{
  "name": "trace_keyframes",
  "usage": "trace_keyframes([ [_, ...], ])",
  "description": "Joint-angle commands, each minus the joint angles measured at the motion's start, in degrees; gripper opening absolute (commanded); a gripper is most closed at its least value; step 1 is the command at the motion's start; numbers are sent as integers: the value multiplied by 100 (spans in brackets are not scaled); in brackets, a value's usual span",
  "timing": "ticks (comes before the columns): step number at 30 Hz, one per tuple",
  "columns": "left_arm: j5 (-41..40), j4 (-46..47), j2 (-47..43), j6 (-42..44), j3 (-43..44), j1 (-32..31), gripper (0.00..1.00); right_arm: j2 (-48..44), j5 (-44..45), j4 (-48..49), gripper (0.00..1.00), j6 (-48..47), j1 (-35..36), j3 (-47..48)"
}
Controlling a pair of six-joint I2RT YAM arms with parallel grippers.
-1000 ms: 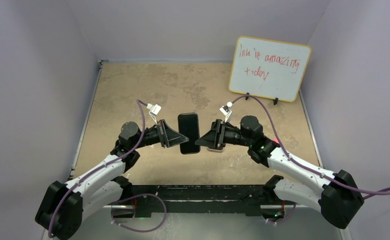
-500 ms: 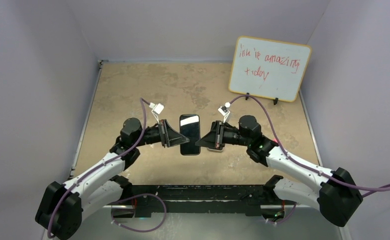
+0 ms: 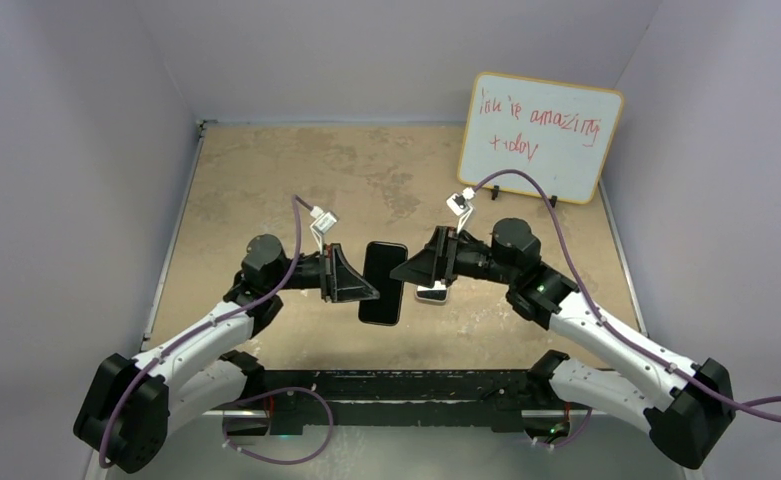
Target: Put the phone into the phone case
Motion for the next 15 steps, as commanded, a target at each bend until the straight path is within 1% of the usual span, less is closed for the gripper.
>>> trace_keyframes([
  [1, 501, 612, -120, 71, 252, -8, 0, 26, 154, -281, 74, -411, -32, 459],
  [5, 608, 514, -130, 166, 249, -27, 0, 194, -38, -121, 68, -439, -52, 590],
  [7, 609, 335, -129, 295, 265, -36, 0, 237, -62, -52, 62, -439, -49, 631],
  [8, 550, 111, -127, 434, 294, -36, 0, 247, -41, -40, 57, -438, -52, 642],
  [9, 492, -257, -127, 653, 366, -35, 0, 247, -8, -45, 53, -443, -53, 641],
  [13, -251, -2170, -95, 1793, 856, -30, 0, 185, 191, -142, 23, -506, -61, 664],
  [15, -674, -2934, -19, 2165, 1128, -27, 0, 129, 338, -224, 3, -627, -61, 697],
])
